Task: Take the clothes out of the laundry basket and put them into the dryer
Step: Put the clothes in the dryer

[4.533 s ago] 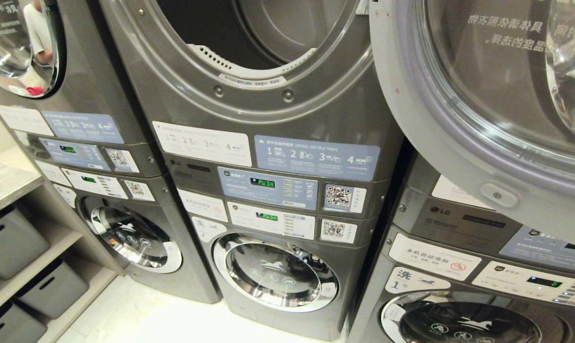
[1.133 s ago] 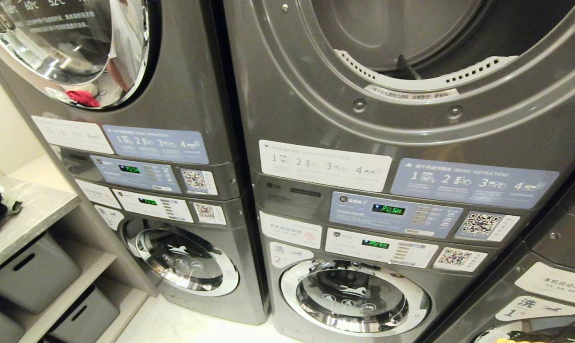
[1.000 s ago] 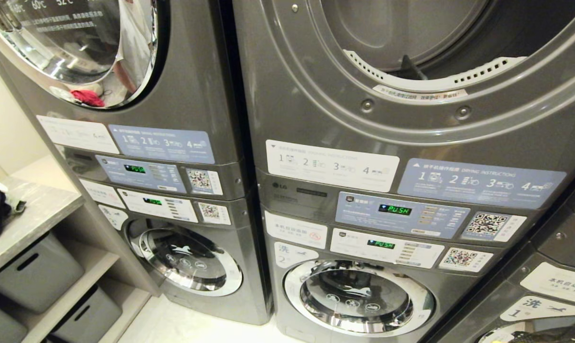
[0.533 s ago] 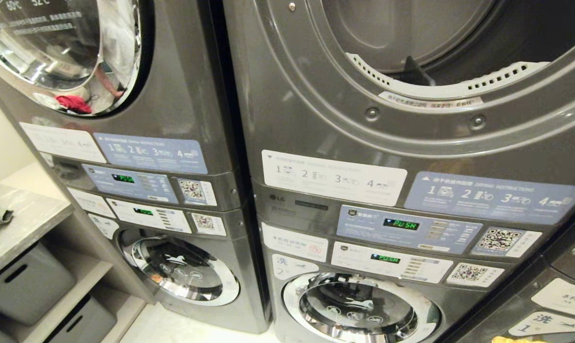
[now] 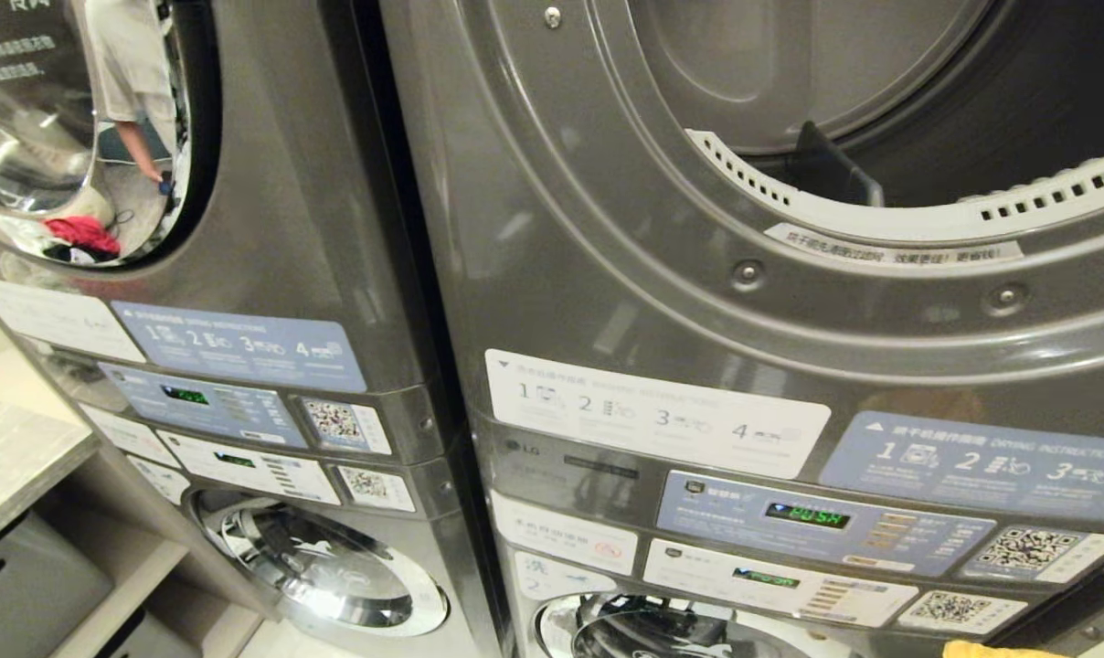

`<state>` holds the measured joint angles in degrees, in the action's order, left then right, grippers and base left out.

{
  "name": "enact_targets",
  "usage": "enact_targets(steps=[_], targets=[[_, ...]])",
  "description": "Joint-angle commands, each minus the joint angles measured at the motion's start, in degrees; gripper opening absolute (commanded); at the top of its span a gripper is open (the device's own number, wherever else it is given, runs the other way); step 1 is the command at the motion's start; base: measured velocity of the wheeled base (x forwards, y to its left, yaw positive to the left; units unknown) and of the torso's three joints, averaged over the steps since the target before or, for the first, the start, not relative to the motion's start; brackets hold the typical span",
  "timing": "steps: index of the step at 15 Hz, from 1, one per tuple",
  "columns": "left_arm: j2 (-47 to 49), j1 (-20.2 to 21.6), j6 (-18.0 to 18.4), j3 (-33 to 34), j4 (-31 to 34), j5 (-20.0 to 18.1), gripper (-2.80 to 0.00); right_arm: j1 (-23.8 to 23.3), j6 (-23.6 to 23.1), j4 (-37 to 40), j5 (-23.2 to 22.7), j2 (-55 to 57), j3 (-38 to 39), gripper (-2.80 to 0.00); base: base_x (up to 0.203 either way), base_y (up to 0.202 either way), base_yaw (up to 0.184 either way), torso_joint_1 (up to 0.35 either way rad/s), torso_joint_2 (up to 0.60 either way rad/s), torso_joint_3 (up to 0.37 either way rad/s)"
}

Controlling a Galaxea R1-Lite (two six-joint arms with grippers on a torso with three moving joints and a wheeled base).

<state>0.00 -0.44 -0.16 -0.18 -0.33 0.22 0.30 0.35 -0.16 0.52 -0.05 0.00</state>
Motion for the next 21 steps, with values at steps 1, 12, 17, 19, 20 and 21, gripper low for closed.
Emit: enact_targets(steps=[1, 12, 17, 19, 20, 21], targets=[[0.1, 0.0, 0.0, 0.0, 0.0, 0.0, -2.80, 0.0, 0.0, 0.0, 0.0, 0.0, 0.0, -2.80, 0.194, 0.000, 0.000, -0.005, 0.02, 0.010], [0.1, 0.0, 0.0, 0.1, 0.0, 0.0, -2.80, 0.0, -2.6, -4.0, -0.8, 0.0, -1.0, -2.80, 0.116, 0.000, -0.001, -0.004, 0.01, 0.008], [0.1, 0.0, -0.1, 0.0, 0.0, 0.0, -2.80, 0.0, -4.7, -4.6, -17.5, 0.2, -20.6, -2.80, 0.000, 0.000, 0.000, 0.000, 0.00, 0.000], [0.1, 0.0, 0.0, 0.0, 0.0, 0.0, -2.80, 0.0, -4.7, 0.9, -23.3, 2.5, -30.8, -2.80, 0.000, 0.000, 0.000, 0.000, 0.00, 0.000], [0.1, 0.0, 0.0, 0.0, 0.0, 0.0, -2.80, 0.0, -4.6, 2.1, -25.9, 5.9, -34.6, -2.80, 0.000, 0.000, 0.000, 0.000, 0.00, 0.000], [0.1, 0.0, 0.0, 0.0, 0.0, 0.0, -2.80, -0.1, -4.6, 2.8, -28.3, 10.8, -39.4, -2.80, 0.000, 0.000, 0.000, 0.000, 0.00, 0.000]])
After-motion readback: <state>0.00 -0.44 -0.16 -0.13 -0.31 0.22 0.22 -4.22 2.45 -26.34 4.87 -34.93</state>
